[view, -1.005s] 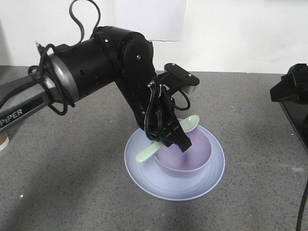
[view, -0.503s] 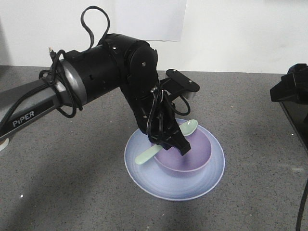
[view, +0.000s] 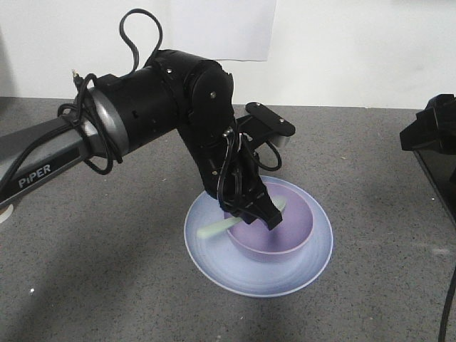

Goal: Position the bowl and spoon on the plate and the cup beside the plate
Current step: 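Release the spoon into the bowl and raise the left gripper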

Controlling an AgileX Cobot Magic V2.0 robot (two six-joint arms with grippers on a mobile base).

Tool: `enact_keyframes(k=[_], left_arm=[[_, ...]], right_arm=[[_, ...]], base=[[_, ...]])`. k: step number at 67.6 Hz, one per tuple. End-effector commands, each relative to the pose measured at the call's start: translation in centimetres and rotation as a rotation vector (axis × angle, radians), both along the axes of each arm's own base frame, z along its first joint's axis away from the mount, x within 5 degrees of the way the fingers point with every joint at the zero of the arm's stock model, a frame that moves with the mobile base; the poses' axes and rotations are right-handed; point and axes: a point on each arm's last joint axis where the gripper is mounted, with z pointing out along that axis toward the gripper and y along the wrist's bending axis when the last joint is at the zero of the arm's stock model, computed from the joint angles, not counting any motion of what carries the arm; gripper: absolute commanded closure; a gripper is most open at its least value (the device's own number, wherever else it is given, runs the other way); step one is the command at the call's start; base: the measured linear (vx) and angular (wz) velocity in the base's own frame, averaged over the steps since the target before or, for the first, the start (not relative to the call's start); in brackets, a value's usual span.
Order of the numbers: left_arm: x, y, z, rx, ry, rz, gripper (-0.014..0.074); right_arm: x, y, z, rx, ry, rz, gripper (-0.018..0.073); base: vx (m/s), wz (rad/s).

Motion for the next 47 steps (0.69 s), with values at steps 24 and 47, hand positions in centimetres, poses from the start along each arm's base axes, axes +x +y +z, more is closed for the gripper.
enact_keyframes(k=[24, 47], left_arm=[[-1.0, 0.4, 3.5, -0.073, -0.05, 0.024, 0.0102], [-1.1, 3.5, 7.2, -0.023, -0.214, 0.154, 0.0104]], right_arm=[[-0.3, -0.1, 1.4, 0.011, -0.086, -0.007, 0.0064], [-0.3, -0.1, 1.4, 0.011, -0.083, -0.006, 0.0064]], base=[[0.0, 0.0], [0.0, 0.0]])
